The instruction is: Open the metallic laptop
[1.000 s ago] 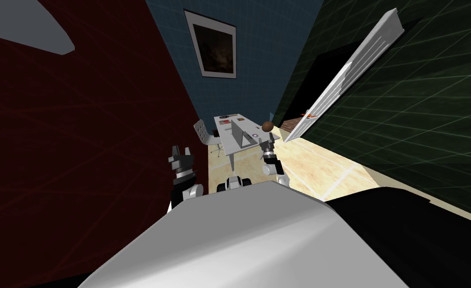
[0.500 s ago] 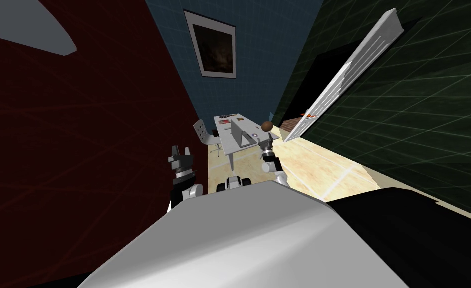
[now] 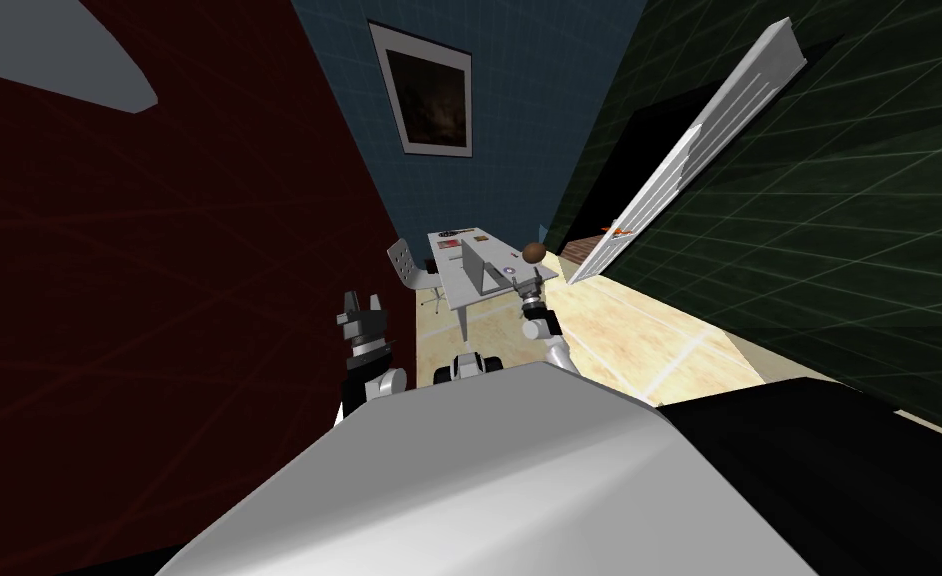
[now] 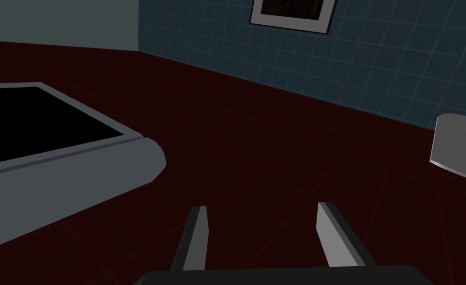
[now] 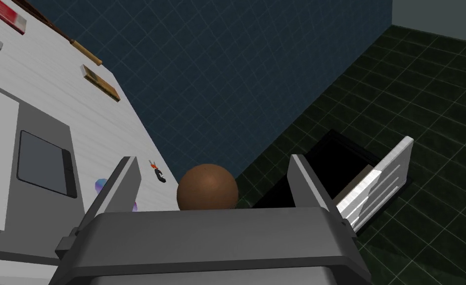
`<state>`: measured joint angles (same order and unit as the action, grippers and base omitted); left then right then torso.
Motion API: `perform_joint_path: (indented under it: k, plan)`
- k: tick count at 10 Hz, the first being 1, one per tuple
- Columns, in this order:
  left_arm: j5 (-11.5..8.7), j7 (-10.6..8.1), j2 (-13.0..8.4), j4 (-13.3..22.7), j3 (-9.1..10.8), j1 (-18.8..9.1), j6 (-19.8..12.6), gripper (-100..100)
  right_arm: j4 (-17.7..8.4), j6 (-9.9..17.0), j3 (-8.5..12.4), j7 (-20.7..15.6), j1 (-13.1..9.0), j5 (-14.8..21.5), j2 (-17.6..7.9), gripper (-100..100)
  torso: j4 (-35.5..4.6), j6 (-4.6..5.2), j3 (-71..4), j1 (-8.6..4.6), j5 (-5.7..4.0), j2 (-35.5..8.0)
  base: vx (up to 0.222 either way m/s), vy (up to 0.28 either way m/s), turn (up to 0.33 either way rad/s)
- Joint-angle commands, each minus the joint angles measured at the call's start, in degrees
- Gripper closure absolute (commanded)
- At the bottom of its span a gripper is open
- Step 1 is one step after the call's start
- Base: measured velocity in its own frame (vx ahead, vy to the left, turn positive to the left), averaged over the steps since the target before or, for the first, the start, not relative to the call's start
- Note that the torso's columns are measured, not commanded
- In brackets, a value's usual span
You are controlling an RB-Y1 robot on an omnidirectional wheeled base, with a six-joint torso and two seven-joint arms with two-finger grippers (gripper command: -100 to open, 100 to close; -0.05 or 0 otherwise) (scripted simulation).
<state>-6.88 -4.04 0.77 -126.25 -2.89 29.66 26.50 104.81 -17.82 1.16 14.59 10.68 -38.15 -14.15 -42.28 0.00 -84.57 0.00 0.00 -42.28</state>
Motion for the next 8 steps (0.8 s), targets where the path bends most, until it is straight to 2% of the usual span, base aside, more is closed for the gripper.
perform_joint_path:
  k: [1, 2, 3, 4, 5, 6, 7, 8]
  plan:
    - [0.0, 0.00, 0.0, 0.0, 0.00, 0.0, 0.0, 0, -2.8, 2.3, 0.1, 2.1, -2.6, -4.3, -0.1, -100, 0.0, 0.00, 0.0, 0.01, 0.00, 0.0, -0.011, -0.009, 0.003]
    - [0.0, 0.00, 0.0, 0.0, 0.00, 0.0, 0.0, 0, -2.8, 2.3, 0.1, 2.1, -2.6, -5.5, -0.1, -100, 0.0, 0.00, 0.0, 0.00, 0.00, 0.0, -0.010, -0.009, 0.003]
    - [0.0, 0.00, 0.0, 0.0, 0.00, 0.0, 0.0, 0, -4.5, 3.8, 0.2, 3.5, -4.1, -7.6, -0.1, -100, 0.0, 0.01, 0.0, 0.01, 0.00, 0.0, -0.012, -0.008, 0.001]
    - [0.0, 0.00, 0.0, 0.0, 0.00, 0.0, 0.0, 0, -4.5, 3.8, 0.2, 3.5, -4.1, -8.8, -0.1, -100, 0.0, -0.01, 0.0, 0.01, 0.00, 0.0, -0.009, -0.007, 0.005]
    - [0.0, 0.00, 0.0, 0.0, 0.00, 0.0, 0.0, 0, -6.3, 5.3, 0.3, 4.9, -5.7, -10.7, -0.1, -100, 0.0, 0.01, 0.0, 0.01, 0.00, 0.0, -0.013, -0.013, 0.001]
    - [0.0, 0.00, 0.0, 0.0, 0.00, 0.0, 0.0, 0, -6.3, 5.3, 0.3, 4.9, -5.7, -12.0, -0.1, -100, 0.0, 0.00, 0.0, -0.01, 0.00, 0.0, -0.011, -0.010, 0.003]
    - [0.0, 0.00, 0.0, 0.0, 0.00, 0.0, 0.0, 0, -8.1, 6.8, 0.3, 6.3, -7.2, -13.9, 0.0, -100, 0.0, 0.01, 0.0, 0.00, 0.00, 0.0, -0.012, -0.009, 0.001]
    - [0.0, 0.00, 0.0, 0.0, 0.00, 0.0, 0.0, 0, -8.1, 6.8, 0.3, 6.3, -7.2, -15.2, 0.0, -100, 0.0, 0.00, 0.0, 0.00, 0.00, 0.0, -0.011, -0.008, 0.005]
